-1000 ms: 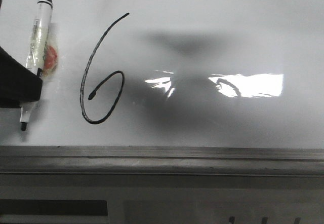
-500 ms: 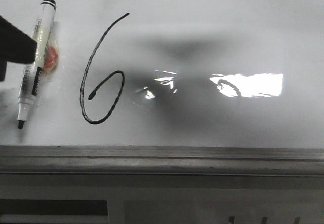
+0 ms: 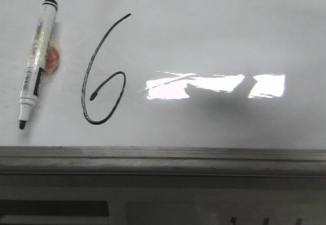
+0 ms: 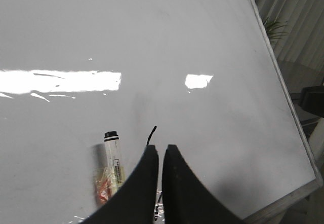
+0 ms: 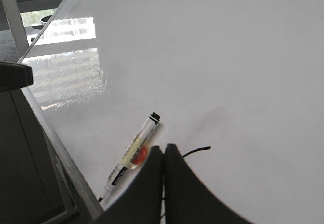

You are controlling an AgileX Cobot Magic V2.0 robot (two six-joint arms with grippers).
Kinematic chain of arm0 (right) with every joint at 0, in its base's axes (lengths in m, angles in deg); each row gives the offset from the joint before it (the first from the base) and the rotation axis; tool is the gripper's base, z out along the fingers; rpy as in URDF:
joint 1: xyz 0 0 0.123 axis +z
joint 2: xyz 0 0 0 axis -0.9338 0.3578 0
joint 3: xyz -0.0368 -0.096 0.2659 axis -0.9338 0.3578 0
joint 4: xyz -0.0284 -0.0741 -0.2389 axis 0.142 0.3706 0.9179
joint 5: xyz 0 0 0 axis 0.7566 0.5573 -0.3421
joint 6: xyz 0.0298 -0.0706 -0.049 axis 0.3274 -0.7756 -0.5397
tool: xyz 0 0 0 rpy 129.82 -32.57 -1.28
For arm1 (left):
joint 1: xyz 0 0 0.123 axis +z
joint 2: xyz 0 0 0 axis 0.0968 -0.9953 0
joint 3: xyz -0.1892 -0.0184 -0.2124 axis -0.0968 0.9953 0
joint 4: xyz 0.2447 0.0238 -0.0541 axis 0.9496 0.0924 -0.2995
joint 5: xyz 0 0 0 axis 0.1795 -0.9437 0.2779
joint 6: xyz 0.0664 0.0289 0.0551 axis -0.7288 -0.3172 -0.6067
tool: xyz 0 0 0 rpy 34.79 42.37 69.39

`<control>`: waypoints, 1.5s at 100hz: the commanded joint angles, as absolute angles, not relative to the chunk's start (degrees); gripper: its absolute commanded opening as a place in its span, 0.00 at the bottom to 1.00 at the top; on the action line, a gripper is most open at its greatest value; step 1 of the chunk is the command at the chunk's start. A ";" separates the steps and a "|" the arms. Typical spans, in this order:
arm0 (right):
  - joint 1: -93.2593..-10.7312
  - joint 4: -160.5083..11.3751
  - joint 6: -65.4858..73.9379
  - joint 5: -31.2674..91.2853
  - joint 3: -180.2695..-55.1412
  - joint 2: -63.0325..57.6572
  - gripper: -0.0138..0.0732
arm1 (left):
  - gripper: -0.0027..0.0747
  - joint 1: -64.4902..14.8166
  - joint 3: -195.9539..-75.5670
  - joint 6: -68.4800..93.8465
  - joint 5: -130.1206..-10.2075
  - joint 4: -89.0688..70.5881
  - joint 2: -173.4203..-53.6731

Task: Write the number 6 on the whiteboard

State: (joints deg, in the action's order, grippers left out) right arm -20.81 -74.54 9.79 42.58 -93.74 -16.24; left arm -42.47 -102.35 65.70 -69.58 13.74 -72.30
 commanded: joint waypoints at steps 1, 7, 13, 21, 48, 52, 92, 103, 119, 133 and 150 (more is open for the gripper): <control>-20.64 -72.66 9.31 50.59 -89.58 -22.79 0.09 | 0.01 -42.43 -101.04 65.92 -65.51 16.61 -67.94; -20.64 -72.66 9.31 52.40 -85.86 -26.75 0.09 | 0.01 -42.43 -99.02 65.92 -65.36 19.20 -64.46; -20.64 -72.66 9.31 52.90 -82.23 -31.04 0.09 | 0.01 -42.43 -97.32 65.92 -65.24 21.15 -61.96; -20.64 -72.66 9.31 52.39 -78.78 -35.63 0.09 | 0.01 -42.43 -95.92 65.92 -65.24 21.90 -59.35; -20.64 -72.66 9.31 51.73 -72.27 -43.89 0.09 | 0.01 -42.43 -95.38 65.92 -65.65 21.65 -58.42; -20.64 -72.66 9.31 51.62 -71.94 -43.94 0.09 | 0.01 -42.43 -95.38 65.92 -65.65 21.65 -58.42; -20.64 -72.66 9.31 50.98 -71.14 -43.94 0.09 | 0.01 -42.43 -95.38 65.92 -65.65 21.65 -58.42; -20.64 -72.66 9.31 50.98 -71.14 -43.94 0.09 | 0.01 -42.43 -94.75 65.92 -65.65 21.65 -58.42; -20.64 -72.66 9.31 50.98 -71.14 -43.94 0.09 | 0.01 -41.83 -92.76 65.92 -66.00 21.88 -58.42; -20.64 -72.66 9.31 50.98 -71.14 -43.94 0.09 | 0.01 -35.22 -90.78 65.92 -66.73 21.64 -58.42; -20.64 -72.66 9.31 50.98 -71.14 -43.94 0.09 | 0.01 -24.47 -87.66 65.92 -66.76 20.78 -58.21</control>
State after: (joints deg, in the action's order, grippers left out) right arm -20.81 -73.23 9.80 46.75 -69.72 -44.31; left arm -28.95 -87.54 65.70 -70.37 21.64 -57.86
